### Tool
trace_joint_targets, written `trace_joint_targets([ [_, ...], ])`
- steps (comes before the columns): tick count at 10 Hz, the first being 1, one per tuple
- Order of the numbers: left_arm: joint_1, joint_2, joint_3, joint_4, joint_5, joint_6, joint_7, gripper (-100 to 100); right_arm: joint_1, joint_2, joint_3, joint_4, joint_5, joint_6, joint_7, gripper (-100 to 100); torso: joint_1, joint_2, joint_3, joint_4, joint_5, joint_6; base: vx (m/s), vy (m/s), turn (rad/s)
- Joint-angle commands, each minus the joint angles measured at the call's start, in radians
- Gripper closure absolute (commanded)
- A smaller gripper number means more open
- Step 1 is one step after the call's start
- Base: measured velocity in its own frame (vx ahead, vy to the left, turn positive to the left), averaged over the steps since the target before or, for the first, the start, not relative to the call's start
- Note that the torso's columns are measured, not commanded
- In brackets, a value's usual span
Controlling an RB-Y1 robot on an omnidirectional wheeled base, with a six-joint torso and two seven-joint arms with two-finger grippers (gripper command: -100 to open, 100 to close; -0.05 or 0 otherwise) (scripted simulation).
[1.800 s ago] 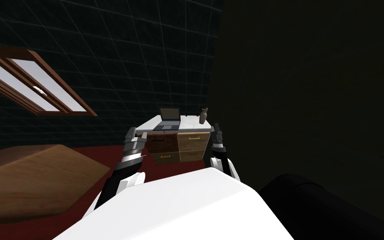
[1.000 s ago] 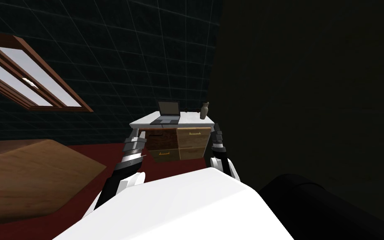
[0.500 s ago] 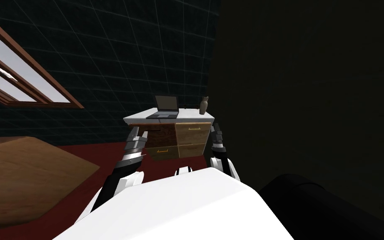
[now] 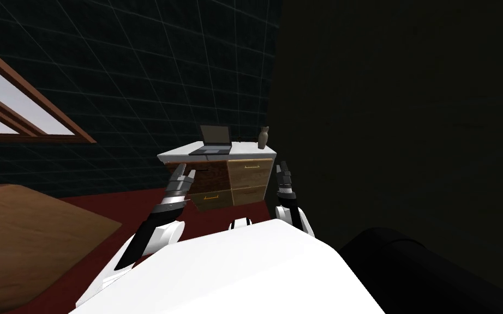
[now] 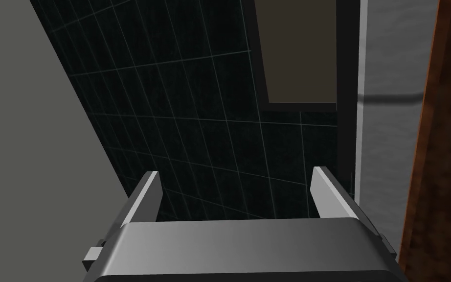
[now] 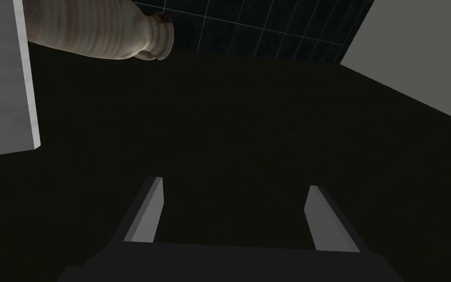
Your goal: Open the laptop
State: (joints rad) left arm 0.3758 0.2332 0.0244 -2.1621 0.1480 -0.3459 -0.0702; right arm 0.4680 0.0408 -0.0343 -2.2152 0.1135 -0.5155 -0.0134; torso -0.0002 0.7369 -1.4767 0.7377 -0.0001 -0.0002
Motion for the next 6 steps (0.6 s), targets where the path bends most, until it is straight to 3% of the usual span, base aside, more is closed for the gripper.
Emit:
trace_joint_targets([
  [1,-0.031,0.058,0.007,0.021,0.017,0.016,0.006,-100,0.000,0.000,0.000,0.000,0.000,0.000,0.000,0,0.000,0.000,0.000,0.000,0.000,0.000,-0.028,0.007,-0.065],
  [6,-0.114,0.201,0.022,0.080,0.072,0.062,0.027,-100,0.000,0.000,0.000,0.000,0.000,0.000,0.000,0,0.000,0.001,0.001,0.000,0.000,0.000,-0.037,0.005,-0.099],
])
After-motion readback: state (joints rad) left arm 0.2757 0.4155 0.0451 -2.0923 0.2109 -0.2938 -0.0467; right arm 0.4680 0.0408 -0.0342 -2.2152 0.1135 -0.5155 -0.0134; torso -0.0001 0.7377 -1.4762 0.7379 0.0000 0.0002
